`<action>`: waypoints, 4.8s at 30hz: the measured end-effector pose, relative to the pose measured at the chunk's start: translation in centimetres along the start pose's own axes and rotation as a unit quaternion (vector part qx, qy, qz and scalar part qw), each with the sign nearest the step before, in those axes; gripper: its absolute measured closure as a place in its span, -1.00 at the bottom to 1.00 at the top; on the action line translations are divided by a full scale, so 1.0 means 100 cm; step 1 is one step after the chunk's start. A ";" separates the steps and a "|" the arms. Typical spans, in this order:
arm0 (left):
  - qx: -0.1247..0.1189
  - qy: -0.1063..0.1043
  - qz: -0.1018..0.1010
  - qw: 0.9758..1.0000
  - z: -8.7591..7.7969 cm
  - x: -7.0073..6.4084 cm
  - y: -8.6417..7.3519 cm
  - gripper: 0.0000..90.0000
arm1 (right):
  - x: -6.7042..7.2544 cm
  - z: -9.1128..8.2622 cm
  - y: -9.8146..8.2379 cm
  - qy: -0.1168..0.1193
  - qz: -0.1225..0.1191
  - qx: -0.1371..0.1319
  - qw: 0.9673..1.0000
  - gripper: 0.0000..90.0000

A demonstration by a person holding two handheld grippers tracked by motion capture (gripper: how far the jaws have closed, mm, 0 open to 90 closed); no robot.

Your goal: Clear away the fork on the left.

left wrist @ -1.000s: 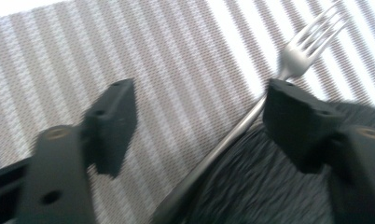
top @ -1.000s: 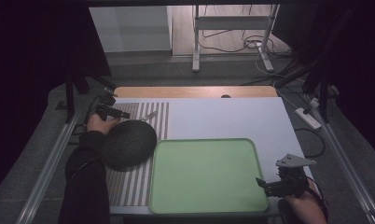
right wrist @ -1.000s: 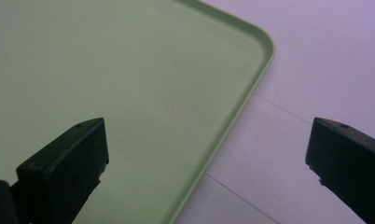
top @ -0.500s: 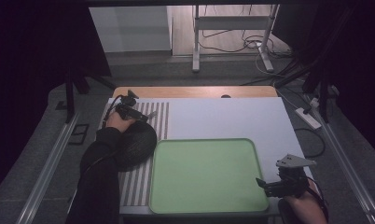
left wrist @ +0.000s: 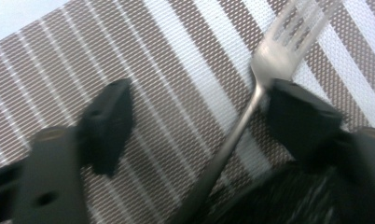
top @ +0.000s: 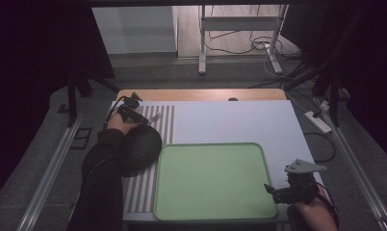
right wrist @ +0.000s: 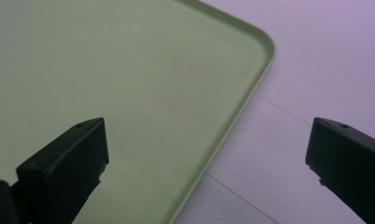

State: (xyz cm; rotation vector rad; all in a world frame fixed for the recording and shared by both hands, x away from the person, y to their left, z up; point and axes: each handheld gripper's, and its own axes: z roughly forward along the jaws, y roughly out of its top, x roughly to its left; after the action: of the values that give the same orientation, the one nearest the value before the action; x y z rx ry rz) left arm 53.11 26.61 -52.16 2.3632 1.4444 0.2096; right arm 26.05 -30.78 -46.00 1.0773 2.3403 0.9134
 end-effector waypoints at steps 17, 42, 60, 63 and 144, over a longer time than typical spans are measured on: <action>-0.017 -0.023 -0.001 1.000 -0.012 0.024 -0.023 0.88 | 0.000 0.000 0.000 0.000 0.000 0.000 1.000 -1.00; -0.014 -0.050 -0.039 0.998 -0.064 0.039 -0.053 0.88 | 0.000 0.001 0.001 0.000 0.001 0.001 1.000 -1.00; -0.038 -0.075 -0.023 0.996 -0.072 -0.014 -0.068 0.88 | 0.000 0.001 0.001 -0.001 0.002 0.001 1.000 -1.00; -0.043 -0.079 -0.019 0.996 -0.074 -0.021 -0.073 0.88 | 0.000 0.001 0.001 -0.001 0.003 0.001 1.000 -1.00; 0.000 -0.149 0.054 0.987 -0.058 -0.242 -0.115 0.87 | 0.003 0.001 0.001 0.009 -0.016 0.003 1.000 -1.00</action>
State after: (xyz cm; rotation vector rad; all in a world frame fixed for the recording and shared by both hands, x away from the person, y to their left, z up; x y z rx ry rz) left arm 30.52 11.26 -49.66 2.3534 1.1770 -0.1135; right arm 25.95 -30.48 -46.00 1.0357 2.3688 0.9095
